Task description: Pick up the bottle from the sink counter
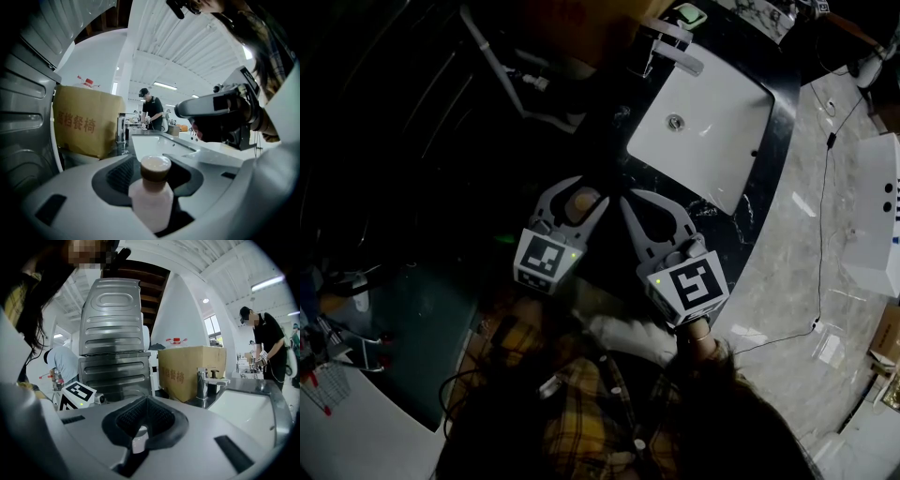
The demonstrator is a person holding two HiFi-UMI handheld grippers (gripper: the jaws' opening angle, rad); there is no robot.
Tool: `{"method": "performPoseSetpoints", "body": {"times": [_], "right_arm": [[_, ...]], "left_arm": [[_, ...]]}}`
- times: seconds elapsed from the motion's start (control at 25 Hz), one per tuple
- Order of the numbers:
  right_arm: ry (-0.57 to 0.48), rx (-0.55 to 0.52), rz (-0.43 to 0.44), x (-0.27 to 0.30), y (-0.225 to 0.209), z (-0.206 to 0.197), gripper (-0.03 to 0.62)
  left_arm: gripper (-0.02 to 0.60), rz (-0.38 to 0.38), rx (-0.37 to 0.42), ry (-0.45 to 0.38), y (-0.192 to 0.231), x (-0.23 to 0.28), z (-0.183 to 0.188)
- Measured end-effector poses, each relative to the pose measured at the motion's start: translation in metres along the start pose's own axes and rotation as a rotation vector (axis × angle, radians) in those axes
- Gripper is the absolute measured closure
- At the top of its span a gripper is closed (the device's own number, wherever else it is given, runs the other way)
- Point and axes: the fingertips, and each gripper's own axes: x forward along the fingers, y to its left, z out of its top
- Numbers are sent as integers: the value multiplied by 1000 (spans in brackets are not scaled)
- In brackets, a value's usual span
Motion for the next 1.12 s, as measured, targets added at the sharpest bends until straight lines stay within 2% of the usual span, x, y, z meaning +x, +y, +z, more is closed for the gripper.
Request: {"method": "performPoseSetpoints", "body": {"times": [0.4,1.12], "right_arm": [[1,3,3,-1,1,-2,577],[-16,-2,-14,-8,-1,5,577]], "left_arm": [[397,19,88,-6,-1,1,3],[439,4,177,49,-8,1,-2]]}}
